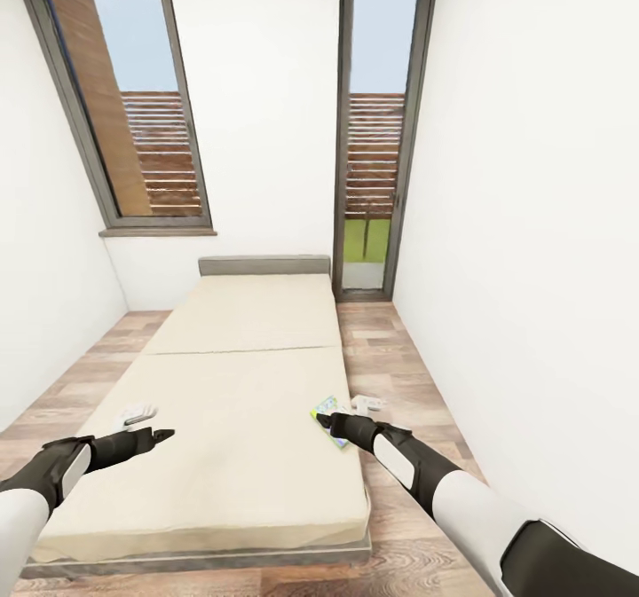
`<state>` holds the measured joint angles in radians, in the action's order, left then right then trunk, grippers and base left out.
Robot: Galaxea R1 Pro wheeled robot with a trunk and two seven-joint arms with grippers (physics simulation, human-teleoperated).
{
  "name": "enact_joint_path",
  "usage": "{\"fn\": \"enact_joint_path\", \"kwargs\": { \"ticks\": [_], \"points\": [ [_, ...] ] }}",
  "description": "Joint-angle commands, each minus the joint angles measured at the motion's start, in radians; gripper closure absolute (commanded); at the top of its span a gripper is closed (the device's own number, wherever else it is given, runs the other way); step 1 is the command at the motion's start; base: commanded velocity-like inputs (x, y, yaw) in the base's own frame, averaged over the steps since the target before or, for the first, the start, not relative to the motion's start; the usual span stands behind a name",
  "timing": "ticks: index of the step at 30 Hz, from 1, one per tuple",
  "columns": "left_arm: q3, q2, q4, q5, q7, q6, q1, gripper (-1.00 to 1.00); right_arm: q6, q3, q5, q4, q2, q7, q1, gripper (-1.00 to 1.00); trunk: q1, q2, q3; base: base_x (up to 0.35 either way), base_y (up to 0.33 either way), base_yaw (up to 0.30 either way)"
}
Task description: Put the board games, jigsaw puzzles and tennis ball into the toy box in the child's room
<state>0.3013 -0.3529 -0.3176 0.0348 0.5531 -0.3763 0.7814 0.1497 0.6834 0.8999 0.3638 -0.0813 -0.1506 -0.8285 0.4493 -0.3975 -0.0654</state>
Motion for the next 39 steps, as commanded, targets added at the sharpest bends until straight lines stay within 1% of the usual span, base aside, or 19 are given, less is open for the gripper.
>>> {"fn": "enact_joint_path", "kwargs": {
  "ticks": [1,7,16,23,39],
  "points": [
    [0.008,0.0,-0.001,0.004,0.005,-0.009,0.001,-1.0,0.002,0.004,0.005,0.0,0.0,-0.001,-0.001,-1.0,0.001,-0.003,-0.002,0.0,-0.05,0.024],
    [0.008,0.0,-0.001,0.004,0.005,-0.009,0.001,-1.0,0.001,0.003,0.005,-0.001,0.0,0.0,-0.001,-1.0,0.001,-0.003,-0.003,0.033,-0.03,0.027],
    [0.008,0.0,0.0,0.004,0.005,-0.007,0.001,-1.0,0.001,0.003,0.005,0.0,0.0,-0.001,-0.001,-1.0,0.001,-0.003,-0.003,0.126,-0.104,0.119],
    [0.009,0.0,-0.001,0.004,0.005,-0.007,0.001,-1.0,0.0,0.005,0.005,0.0,0.0,-0.001,-0.001,-1.0,0.001,-0.003,-0.003,0.121,-0.015,0.016],
    [0.008,0.0,-0.001,0.004,0.005,-0.007,0.001,-1.0,-0.001,0.005,0.005,0.0,0.0,-0.001,-0.001,-1.0,0.001,-0.003,-0.003,0.021,-0.006,0.0]
  ]
}}
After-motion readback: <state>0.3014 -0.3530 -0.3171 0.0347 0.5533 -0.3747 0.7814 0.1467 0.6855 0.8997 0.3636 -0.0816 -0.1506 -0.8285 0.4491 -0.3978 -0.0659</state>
